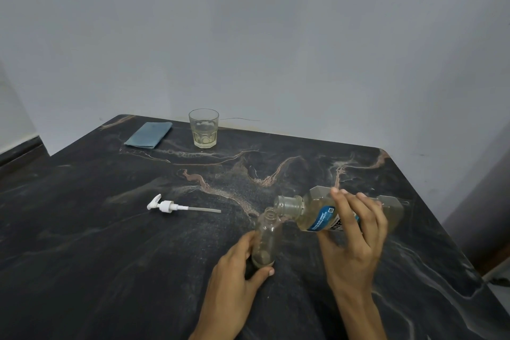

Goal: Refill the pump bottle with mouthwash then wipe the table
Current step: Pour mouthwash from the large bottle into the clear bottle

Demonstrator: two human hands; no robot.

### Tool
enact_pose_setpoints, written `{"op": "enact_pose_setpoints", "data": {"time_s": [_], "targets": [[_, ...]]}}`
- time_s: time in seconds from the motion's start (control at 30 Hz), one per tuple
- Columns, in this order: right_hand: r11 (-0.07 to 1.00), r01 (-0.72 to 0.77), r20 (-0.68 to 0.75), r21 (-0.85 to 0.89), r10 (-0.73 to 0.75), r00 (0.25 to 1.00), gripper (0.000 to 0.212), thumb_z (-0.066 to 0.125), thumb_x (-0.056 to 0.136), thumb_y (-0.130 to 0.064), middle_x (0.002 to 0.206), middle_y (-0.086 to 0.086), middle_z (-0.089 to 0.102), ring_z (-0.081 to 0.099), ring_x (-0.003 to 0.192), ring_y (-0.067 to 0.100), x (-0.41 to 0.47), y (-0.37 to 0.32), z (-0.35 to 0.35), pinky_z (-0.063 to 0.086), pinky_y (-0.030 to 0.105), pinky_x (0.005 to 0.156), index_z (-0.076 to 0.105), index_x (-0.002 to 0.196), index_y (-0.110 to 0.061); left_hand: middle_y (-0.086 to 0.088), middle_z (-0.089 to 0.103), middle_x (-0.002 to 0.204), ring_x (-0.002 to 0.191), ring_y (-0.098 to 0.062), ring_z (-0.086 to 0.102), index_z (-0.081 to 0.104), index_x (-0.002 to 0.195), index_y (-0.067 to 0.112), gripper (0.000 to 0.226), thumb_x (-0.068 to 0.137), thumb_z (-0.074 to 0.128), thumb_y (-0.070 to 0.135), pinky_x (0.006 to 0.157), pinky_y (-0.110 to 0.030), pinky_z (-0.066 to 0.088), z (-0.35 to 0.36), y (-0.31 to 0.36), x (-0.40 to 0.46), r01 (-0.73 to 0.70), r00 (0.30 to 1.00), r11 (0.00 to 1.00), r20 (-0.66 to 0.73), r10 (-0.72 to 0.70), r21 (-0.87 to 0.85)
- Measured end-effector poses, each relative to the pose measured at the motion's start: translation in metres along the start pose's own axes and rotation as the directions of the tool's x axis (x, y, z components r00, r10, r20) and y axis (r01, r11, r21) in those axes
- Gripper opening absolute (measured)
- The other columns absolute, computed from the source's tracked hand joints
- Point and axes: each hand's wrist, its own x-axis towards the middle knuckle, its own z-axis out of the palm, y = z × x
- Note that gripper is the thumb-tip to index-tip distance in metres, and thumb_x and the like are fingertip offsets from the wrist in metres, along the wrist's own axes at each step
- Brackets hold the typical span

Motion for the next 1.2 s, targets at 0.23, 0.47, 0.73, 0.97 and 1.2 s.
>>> {"op": "enact_pose_setpoints", "data": {"time_s": [0.23,0.47,0.73,0.97,1.2], "targets": [[1.000,0.013,-0.011,0.000,-0.013,1.000,0.081,0.087,0.054,0.003,0.117,0.000,0.050,0.044,0.113,0.025,0.0002,0.0009,0.0006,0.019,0.023,0.115,0.050,0.123,-0.015,0.029,0.060,0.110,0.109,0.011,0.055,0.049,0.123,0.040,0.060,0.073,0.079,0.025,0.098,-0.022,0.046,0.0004,0.0009,-0.0003,0.003,1.000,1.000,-0.011,-0.003,0.007],[1.000,0.011,-0.003,0.004,-0.011,1.000,0.081,0.087,0.054,0.002,0.117,-0.001,0.050,0.044,0.114,0.025,-0.0009,0.0025,0.0013,0.025,0.029,0.112,0.050,0.123,-0.016,0.024,0.061,0.115,0.110,0.010,0.055,0.049,0.125,0.038,0.060,0.074,0.078,0.025,0.099,-0.025,0.046,-0.0005,0.0028,-0.0008,0.008,1.000,1.000,-0.006,-0.008,0.006],[1.000,0.012,-0.001,-0.001,-0.012,1.000,0.082,0.087,0.052,0.003,0.117,0.000,0.050,0.044,0.114,0.025,-0.0006,0.0021,0.0006,0.022,0.028,0.114,0.049,0.123,-0.016,0.021,0.062,0.116,0.110,0.009,0.055,0.049,0.125,0.035,0.059,0.075,0.078,0.024,0.099,-0.027,0.046,-0.0010,0.0044,-0.0008,0.011,1.000,1.000,-0.001,-0.011,0.018],[1.000,0.013,0.001,0.002,-0.013,1.000,0.082,0.087,0.053,0.003,0.117,-0.001,0.050,0.044,0.114,0.025,0.0000,0.0014,0.0009,0.023,0.029,0.113,0.049,0.122,-0.016,0.020,0.062,0.118,0.111,0.008,0.055,0.049,0.127,0.032,0.060,0.074,0.078,0.024,0.100,-0.027,0.045,-0.0012,0.0049,-0.0007,0.014,1.000,1.000,-0.001,-0.014,0.015],[1.000,0.018,0.007,-0.007,-0.018,1.000,0.083,0.087,0.052,0.005,0.117,-0.001,0.049,0.044,0.114,0.025,-0.0001,0.0006,0.0004,0.026,0.034,0.111,0.049,0.123,-0.016,0.024,0.062,0.115,0.109,0.012,0.055,0.049,0.125,0.037,0.060,0.074,0.078,0.025,0.099,-0.024,0.045,-0.0017,0.0053,-0.0017,0.009,1.000,1.000,-0.004,-0.009,0.022]]}}
